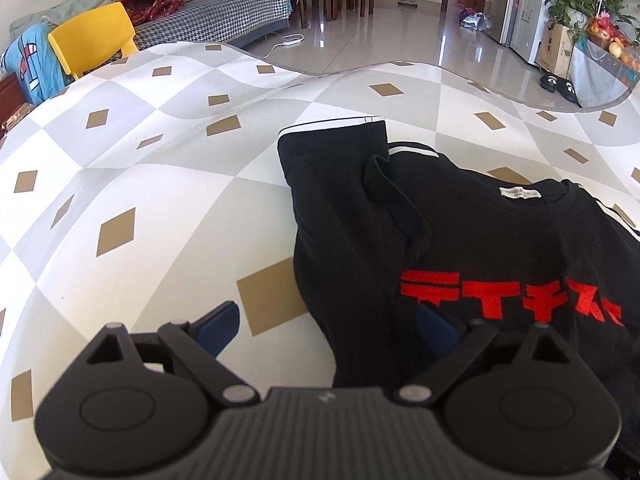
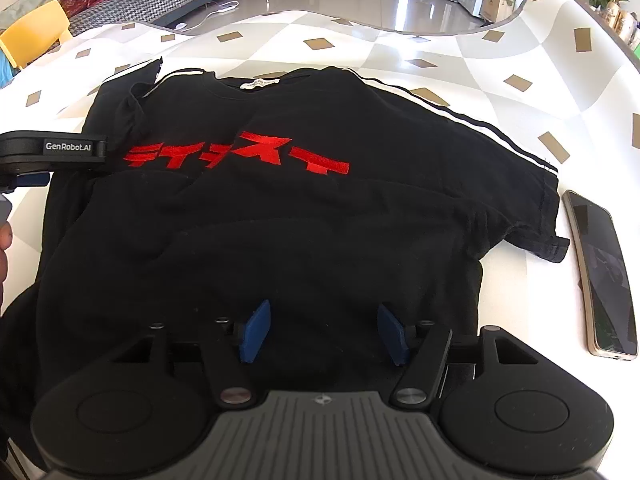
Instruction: Fold clothes
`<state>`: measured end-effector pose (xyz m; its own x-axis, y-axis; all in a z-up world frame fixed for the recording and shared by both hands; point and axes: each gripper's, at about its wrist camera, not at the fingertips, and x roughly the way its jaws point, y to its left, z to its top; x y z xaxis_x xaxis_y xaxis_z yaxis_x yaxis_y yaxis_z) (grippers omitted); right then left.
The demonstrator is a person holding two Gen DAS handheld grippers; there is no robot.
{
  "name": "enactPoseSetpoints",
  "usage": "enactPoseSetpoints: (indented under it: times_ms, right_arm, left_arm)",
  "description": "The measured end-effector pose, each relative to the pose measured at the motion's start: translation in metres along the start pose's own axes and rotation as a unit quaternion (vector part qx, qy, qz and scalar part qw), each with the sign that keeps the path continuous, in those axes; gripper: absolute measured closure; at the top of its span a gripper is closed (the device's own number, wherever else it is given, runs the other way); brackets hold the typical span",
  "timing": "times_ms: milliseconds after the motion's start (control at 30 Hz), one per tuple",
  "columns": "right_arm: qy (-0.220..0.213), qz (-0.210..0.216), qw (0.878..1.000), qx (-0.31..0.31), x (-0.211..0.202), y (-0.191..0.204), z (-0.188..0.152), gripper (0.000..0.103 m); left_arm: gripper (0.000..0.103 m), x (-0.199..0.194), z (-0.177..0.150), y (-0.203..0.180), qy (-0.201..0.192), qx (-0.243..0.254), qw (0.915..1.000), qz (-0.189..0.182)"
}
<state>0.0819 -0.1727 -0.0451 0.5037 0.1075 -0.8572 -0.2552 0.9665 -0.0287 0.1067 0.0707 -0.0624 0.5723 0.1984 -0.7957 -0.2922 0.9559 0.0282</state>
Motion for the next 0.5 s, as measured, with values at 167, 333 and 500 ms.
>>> enactPoseSetpoints:
  times_ms: [167, 333, 500]
  right_arm:
    - [0.0, 0.002, 1.0, -0.001, 0.002, 0.001, 0.002, 0.04]
    - [-0.002, 0.003, 1.0, -0.001, 0.004, 0.003, 0.003, 0.038]
    - [-0.003, 0.003, 1.0, 0.0, 0.006, 0.003, 0.004, 0.038]
  left_arm:
    - [0.017, 0.011, 0.002, -0.002, 0.004, 0.016, 0.9997, 0.019]
    - [0.017, 0.018, 0.003, -0.002, 0.0, 0.027, 0.9991, 0.031]
    - [0.029, 0.019, 0.005, 0.0, -0.004, 0.024, 0.9994, 0.025]
